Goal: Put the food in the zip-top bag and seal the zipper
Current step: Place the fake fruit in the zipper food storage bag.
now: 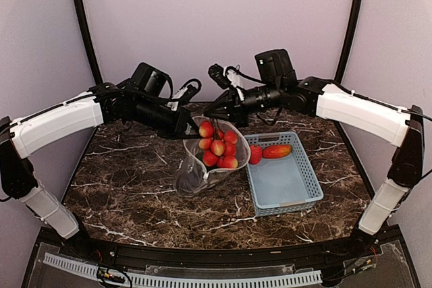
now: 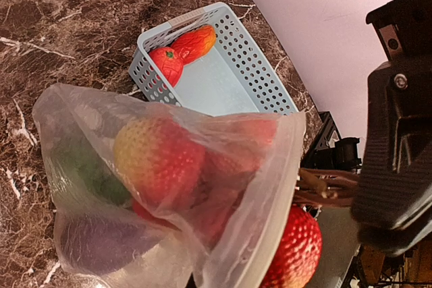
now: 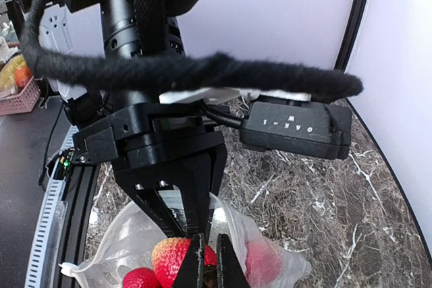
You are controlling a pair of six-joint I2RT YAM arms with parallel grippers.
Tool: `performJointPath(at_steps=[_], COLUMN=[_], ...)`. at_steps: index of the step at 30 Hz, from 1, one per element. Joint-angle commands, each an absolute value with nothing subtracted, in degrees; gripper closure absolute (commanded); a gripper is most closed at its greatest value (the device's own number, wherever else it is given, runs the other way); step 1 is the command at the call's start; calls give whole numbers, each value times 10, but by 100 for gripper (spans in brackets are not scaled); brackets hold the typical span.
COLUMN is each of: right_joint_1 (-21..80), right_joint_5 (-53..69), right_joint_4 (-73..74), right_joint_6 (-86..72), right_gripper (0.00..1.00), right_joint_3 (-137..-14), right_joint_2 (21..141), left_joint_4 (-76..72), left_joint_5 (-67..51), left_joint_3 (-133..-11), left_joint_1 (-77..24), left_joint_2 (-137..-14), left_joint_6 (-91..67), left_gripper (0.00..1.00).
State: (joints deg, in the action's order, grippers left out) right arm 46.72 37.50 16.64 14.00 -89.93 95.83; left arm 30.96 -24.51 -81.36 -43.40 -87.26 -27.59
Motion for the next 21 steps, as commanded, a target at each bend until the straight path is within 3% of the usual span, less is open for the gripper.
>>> performJointPath(at_steps=[1,10,21], right_joint_1=[493,504,504], right_joint_5=[303,326,498], right_joint_4=[128,105,88], right_joint_6=[198,185,126], right_gripper=[100,100,98], right_joint_3=[-876,-846,-853], right_joint_2=[942,946,964], left_joint_4=[302,293,284], left_joint_5=[-244,-237,-224], left_joint_3=[-814,-808,-800], left_joint_1=[-438,-439,-437], left_joint_2=[-859,-867,-866], left_joint_6=[-266,-268,-266], left_gripper=[99,99,99])
